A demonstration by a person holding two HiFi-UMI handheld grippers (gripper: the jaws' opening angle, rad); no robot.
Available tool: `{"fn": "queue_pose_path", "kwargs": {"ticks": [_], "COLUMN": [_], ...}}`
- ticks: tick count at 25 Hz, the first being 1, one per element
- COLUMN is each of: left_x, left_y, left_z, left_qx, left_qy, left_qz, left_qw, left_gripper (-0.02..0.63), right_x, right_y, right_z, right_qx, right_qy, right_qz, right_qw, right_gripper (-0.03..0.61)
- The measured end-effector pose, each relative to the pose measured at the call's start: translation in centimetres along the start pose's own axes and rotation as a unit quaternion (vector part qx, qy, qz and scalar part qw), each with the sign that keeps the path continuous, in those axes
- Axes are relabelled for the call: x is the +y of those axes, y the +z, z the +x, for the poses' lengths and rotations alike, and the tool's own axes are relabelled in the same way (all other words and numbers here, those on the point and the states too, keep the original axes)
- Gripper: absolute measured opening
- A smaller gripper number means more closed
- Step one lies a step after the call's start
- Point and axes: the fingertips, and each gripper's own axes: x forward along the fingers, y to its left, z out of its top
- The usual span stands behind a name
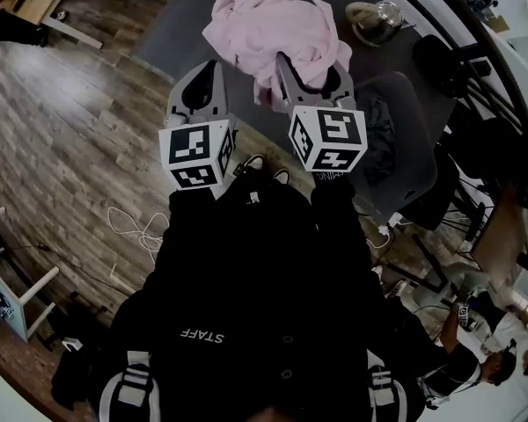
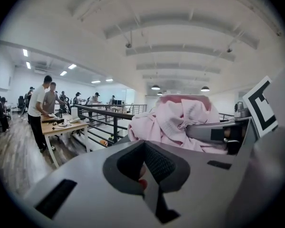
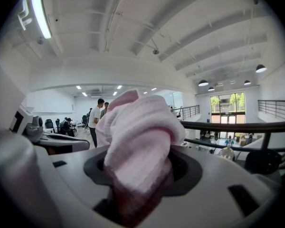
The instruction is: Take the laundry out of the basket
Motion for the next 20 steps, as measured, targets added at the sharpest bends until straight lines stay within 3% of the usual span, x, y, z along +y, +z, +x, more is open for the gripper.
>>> {"fn": "queue_pose_path", "kwargs": {"ticks": [9, 20], "left_x": [4.2, 3.1], "left_y": [-8.1, -17.8], "left_z": [2.0, 7.5], "left_qx": [0.062, 0.140], "left_qy": [0.009, -0.017], "left_qz": [-0.016, -0.034], "left_qw": [0.9979, 0.9895], "left_gripper": [-0.002, -0.002], "right_x": [2.9, -1.4], "right_y": [-9.3, -20.4], "right_z": [6.4, 10.7], "right_qx": [0.077, 0.174], "right_qy": [0.015, -0.028], "right_qz": [0.019, 0.045], "right_qw": [0.997, 0.983], "right_gripper": [0.244, 0.250]}}
